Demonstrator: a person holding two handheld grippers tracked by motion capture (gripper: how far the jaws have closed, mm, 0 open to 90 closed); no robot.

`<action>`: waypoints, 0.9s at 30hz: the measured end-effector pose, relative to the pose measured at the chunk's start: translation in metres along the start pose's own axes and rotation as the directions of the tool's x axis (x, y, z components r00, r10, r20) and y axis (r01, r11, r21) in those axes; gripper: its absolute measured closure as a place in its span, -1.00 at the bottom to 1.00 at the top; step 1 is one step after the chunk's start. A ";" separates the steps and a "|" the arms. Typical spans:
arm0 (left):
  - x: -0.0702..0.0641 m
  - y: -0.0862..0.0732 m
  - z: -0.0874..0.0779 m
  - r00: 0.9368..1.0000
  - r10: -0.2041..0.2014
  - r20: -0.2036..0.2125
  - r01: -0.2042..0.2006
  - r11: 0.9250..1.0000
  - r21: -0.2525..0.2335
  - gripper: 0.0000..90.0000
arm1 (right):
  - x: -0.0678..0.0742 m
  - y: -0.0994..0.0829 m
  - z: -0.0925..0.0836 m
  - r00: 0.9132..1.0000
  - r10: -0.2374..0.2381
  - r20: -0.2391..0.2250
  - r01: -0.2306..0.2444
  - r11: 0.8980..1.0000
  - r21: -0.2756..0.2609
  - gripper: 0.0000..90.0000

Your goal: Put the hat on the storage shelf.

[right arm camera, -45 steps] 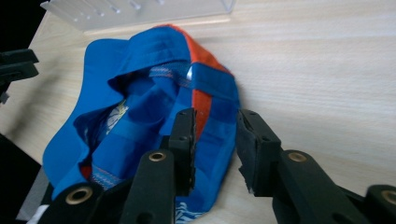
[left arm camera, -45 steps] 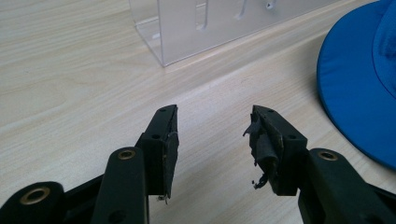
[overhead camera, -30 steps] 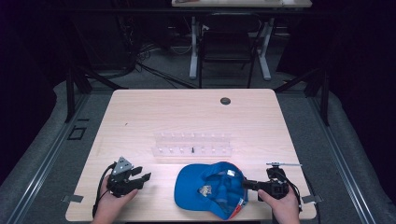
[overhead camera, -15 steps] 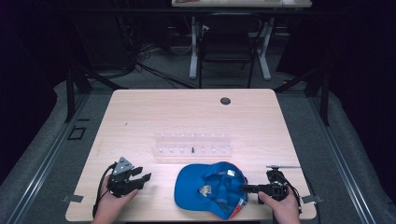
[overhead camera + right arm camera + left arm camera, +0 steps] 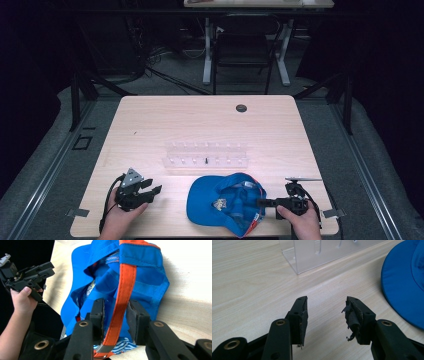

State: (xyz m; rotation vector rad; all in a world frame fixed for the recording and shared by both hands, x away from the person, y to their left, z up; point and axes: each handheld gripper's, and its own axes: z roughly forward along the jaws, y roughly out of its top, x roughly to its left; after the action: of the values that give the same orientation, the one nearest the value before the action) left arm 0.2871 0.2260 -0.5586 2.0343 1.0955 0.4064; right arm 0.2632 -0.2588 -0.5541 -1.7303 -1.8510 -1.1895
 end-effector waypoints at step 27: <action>-0.001 0.000 0.001 1.000 0.002 -0.004 -0.002 1.000 0.002 0.18 | 0.004 0.002 -0.009 1.000 0.006 -0.020 -0.006 1.000 0.010 0.74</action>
State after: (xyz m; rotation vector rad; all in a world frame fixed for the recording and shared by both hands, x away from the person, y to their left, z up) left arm 0.2870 0.2249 -0.5594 2.0375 1.0968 0.4103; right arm 0.2613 -0.2633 -0.5452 -1.7107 -1.8358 -1.1894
